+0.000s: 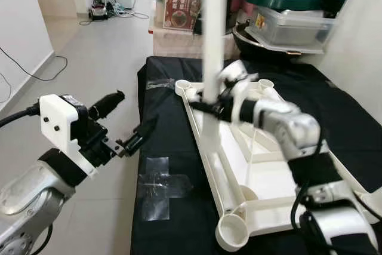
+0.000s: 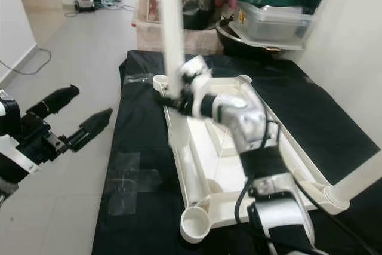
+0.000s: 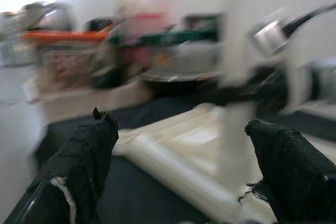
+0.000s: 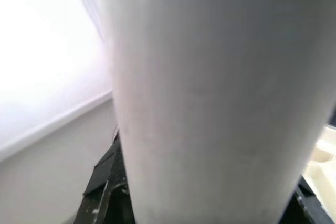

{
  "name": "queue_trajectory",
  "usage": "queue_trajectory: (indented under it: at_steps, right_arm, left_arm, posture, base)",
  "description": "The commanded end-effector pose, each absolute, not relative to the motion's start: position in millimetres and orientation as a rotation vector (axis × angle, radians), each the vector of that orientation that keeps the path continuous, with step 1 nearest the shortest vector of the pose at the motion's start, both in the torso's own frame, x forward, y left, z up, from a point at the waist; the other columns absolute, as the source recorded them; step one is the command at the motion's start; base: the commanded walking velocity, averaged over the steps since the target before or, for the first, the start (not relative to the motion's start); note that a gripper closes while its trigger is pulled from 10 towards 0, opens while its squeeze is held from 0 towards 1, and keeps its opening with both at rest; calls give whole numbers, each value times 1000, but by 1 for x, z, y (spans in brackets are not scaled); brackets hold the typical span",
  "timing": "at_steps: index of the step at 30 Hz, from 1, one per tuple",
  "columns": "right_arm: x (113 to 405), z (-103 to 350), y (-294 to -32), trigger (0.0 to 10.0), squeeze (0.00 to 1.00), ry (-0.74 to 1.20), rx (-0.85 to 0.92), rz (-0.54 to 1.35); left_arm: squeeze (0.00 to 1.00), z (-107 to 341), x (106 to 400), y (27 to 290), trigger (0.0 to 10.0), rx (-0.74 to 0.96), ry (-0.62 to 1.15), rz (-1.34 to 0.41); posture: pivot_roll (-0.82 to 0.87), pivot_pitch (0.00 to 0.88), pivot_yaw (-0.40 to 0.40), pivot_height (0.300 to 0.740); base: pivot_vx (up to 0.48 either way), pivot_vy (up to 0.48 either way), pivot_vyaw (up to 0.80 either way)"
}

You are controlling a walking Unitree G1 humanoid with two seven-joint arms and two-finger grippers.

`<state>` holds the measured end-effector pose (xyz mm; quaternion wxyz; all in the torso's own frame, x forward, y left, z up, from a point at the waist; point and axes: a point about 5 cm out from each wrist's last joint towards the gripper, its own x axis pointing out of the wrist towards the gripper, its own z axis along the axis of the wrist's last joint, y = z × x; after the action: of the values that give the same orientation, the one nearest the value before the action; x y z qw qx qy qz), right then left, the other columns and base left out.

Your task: Building children table

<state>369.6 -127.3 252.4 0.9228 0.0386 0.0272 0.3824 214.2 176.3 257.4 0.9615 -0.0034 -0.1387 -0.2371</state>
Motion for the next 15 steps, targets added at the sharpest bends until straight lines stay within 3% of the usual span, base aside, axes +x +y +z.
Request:
queue_trajectory:
  at_steps: [1, 6, 15]
  right_arm:
    - [373, 260, -139, 0, 0, -2, 181, 705]
    - [366, 263, -144, 0, 0, -49, 384, 711]
    - [356, 254, -130, 0, 0, -52, 447, 820]
  left_arm:
    - [0, 248, 223, 185, 10000, 19, -224, -382]
    - [0, 236, 231, 191, 10000, 62, -155, -333]
    - [0, 219, 219, 180, 10000, 152, -76, -422]
  posture:
    - [71, 0, -67, 740]
    - [50, 0, -43, 740]
    - [110, 0, -59, 740]
  base:
    - [0, 0, 0]
    - [0, 0, 0]
    - [0, 0, 0]
